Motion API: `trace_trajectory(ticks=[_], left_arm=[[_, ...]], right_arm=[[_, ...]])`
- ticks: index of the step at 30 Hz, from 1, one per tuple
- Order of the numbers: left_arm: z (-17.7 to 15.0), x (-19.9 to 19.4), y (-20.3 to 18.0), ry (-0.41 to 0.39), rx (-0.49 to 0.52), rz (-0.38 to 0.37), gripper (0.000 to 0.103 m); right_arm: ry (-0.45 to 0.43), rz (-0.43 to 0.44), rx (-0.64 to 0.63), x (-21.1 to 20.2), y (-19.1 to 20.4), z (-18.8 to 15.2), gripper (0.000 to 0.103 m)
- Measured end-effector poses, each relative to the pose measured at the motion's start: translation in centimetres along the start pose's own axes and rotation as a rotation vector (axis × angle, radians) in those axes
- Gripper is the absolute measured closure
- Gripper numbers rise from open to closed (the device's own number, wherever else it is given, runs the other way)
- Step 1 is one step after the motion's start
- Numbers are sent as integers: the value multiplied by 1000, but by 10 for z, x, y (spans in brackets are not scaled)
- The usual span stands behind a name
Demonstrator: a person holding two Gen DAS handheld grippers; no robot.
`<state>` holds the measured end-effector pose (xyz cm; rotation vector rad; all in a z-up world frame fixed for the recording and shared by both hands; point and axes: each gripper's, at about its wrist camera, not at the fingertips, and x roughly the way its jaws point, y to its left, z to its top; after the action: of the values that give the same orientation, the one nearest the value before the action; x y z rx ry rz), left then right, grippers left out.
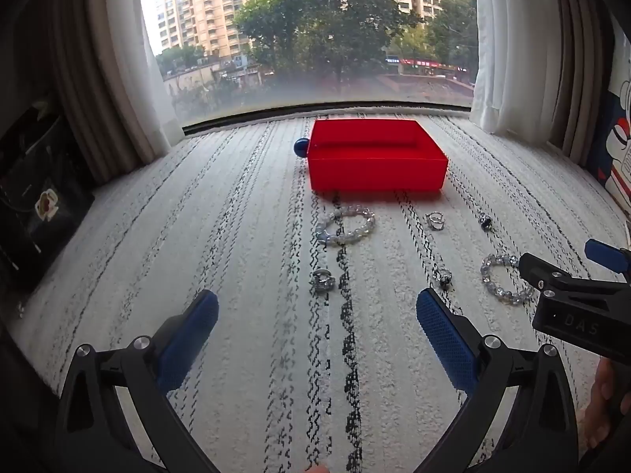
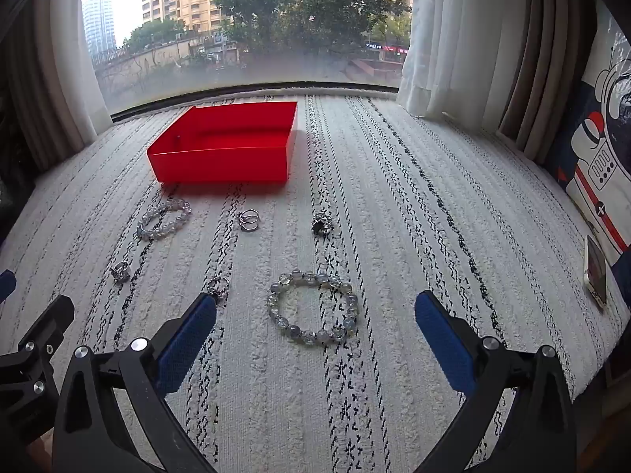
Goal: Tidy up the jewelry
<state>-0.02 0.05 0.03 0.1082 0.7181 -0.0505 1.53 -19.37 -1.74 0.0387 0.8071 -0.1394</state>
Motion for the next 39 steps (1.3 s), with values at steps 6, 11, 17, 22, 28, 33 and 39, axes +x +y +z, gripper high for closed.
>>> trace_trajectory(ticks=[6, 11, 17, 22, 28, 33, 39], left_arm=[[0, 0, 2, 4, 1, 5, 7], [-2, 0, 1, 7, 10, 8, 7], [-1, 0, 3, 9, 11, 11, 7], [-1, 4, -2, 15, 19, 11, 7], [-1, 5, -2, 15, 18, 13, 7], [-1, 4, -2, 13, 15, 15, 7], [-1, 4, -1, 12, 14, 13, 7]], right_arm=[[-2, -3, -1, 0, 0, 0, 4], [-2, -2, 0, 0, 0, 0, 4], [-1, -1, 0, 0, 0, 0, 4], [1, 3, 0, 2, 1, 0, 4], [0, 1, 4, 1, 1, 0, 4], [-1, 1, 4, 1, 0, 1, 4], [0, 3, 5, 0, 1, 0, 4]])
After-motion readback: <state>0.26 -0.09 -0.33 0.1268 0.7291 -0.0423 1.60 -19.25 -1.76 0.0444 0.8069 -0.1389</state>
